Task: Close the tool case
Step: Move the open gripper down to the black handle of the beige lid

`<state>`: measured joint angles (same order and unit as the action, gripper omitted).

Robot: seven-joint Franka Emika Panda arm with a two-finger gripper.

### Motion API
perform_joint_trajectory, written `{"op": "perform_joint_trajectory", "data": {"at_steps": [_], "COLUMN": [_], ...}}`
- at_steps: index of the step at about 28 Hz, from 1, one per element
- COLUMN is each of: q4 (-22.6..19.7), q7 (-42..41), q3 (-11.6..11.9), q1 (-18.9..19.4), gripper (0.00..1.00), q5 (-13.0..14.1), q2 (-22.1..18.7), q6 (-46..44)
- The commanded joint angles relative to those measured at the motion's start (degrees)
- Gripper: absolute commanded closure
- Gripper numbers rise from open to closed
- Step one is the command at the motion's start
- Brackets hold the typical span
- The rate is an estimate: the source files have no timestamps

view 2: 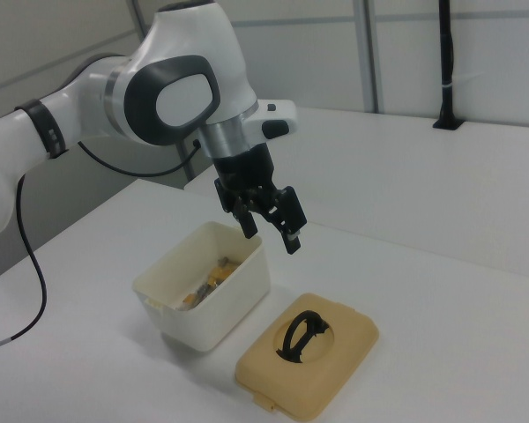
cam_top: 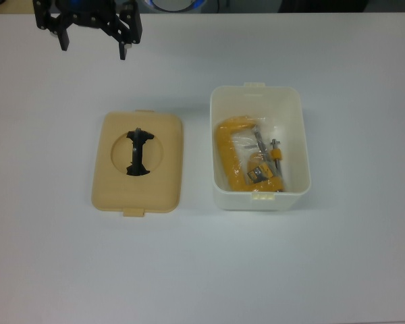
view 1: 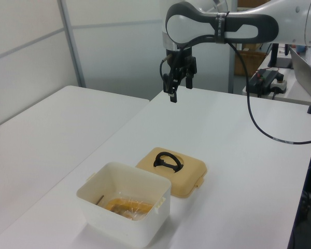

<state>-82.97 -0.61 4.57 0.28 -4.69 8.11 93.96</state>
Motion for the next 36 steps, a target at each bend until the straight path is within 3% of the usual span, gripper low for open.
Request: {"op": "perform_joint_trajectory", "data": {"at_steps": [1, 9, 29, 36], "q4": [-0.26, -0.7, -2.46, -5.35], "q7": [-2.54, -2.91, -1.59, -0.89], "q3": [0.0, 0.0, 0.0, 0.0], "q1": [0.77, 2.0, 2.97, 3.23], "gripper": [0.0, 0.0, 0.0, 0.0], "q5": [0.64, 0.64, 0.12, -0.24], "q2": [-0.03, 1.12, 8.94, 10.08], "q6": [0.26, 0.79, 9.84, 13.96]}}
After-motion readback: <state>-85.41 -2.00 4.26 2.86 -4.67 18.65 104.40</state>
